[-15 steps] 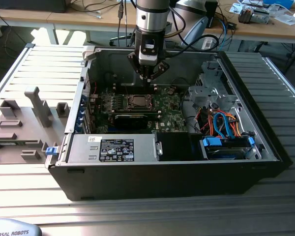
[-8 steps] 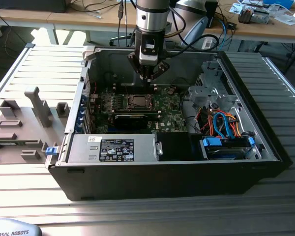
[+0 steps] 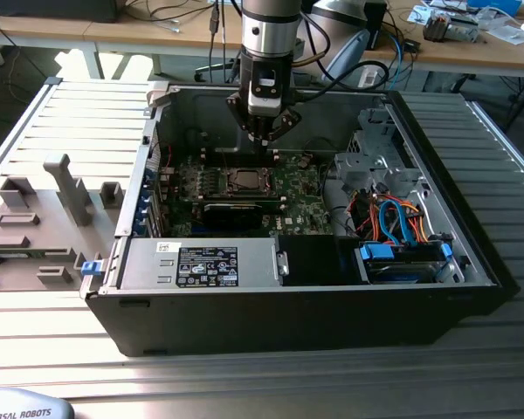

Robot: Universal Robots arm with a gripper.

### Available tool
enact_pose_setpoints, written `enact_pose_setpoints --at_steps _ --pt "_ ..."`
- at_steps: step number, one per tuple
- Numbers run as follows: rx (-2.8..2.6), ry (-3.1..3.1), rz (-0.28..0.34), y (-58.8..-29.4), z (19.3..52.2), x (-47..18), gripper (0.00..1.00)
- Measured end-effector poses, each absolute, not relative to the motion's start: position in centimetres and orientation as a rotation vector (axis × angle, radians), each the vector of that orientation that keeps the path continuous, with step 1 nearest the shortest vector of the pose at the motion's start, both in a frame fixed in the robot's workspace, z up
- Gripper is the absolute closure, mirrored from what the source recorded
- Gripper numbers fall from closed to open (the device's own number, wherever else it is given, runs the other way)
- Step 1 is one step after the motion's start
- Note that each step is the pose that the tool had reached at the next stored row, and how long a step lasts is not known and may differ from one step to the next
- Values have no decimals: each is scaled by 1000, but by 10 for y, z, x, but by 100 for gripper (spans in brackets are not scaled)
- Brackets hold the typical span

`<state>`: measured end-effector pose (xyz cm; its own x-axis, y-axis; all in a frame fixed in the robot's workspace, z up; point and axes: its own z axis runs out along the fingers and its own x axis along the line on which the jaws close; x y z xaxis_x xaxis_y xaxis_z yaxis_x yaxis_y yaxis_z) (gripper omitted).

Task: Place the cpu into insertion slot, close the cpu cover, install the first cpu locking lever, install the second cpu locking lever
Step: 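Install the first cpu locking lever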

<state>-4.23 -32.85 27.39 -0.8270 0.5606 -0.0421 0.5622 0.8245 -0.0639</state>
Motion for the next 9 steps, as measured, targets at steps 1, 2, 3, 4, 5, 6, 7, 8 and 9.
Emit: enact_pose_setpoints --at_steps 1,2,3,4,5,6,7,8,9 --pt "915 2981 -115 -329 274 -42 89" --pt "914 2981 -115 -329 274 -42 89" --pt "912 2981 -115 -329 274 -42 89" --pt "910 2982 -115 -329 274 -42 89" --pt "908 2983 -115 -329 274 -42 89" --pt "906 2983 -115 -329 274 -42 89" --pt "904 2984 -115 -329 274 -42 89" --pt "901 2985 -115 -329 274 -42 89" --pt "898 2985 -114 -329 274 -42 89"
